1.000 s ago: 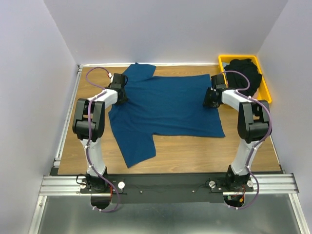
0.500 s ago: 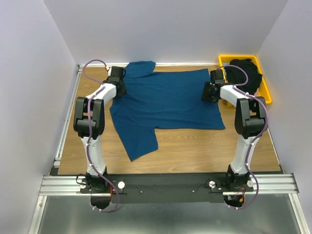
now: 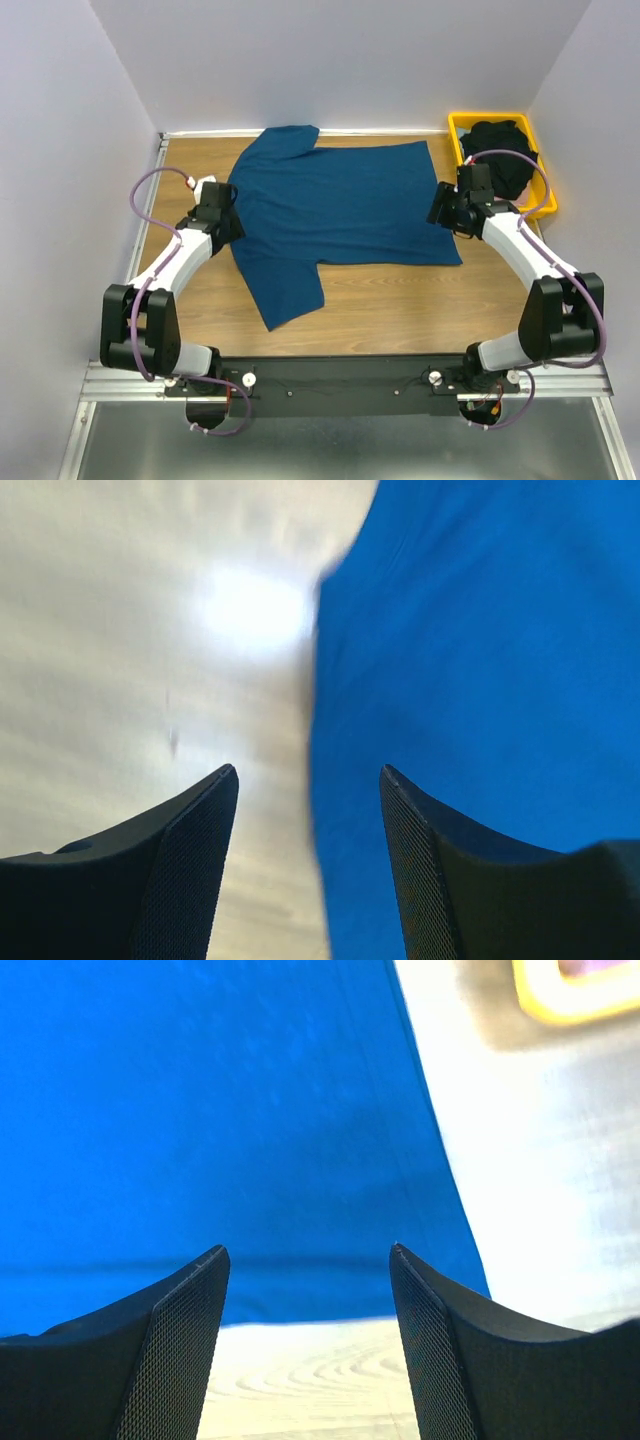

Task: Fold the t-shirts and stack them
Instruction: Flatten the tshirt out, then fold the tshirt

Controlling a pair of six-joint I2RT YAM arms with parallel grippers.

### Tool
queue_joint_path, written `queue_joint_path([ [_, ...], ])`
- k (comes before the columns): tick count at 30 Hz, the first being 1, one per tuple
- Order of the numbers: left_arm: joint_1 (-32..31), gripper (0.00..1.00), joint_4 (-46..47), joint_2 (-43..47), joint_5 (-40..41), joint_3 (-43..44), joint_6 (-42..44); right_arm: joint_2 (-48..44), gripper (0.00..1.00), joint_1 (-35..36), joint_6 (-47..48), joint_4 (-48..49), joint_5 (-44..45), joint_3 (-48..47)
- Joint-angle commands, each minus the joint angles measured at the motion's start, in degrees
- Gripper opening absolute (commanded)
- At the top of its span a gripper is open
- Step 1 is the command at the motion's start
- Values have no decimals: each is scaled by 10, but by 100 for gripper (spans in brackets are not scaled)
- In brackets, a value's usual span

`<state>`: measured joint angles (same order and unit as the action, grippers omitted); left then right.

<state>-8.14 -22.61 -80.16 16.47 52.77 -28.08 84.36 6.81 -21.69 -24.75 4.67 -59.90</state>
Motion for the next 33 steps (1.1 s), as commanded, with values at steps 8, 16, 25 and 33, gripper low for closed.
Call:
queue_joint_path([
  [8, -4, 58, 22, -3, -43, -76, -27, -67, 72, 0, -27, -25, 33, 89],
  [16, -10, 53, 37, -34, -60, -94, -22, -89, 72, 1, -27, -26, 65, 101],
  [25, -13, 49, 48, -53, -50, -109, -17, -92, 72, 0, -35, -26, 98, 109],
  [33, -14, 42, 63, -69, -50, -121, -17, -89, 72, 0, -38, -26, 130, 124],
])
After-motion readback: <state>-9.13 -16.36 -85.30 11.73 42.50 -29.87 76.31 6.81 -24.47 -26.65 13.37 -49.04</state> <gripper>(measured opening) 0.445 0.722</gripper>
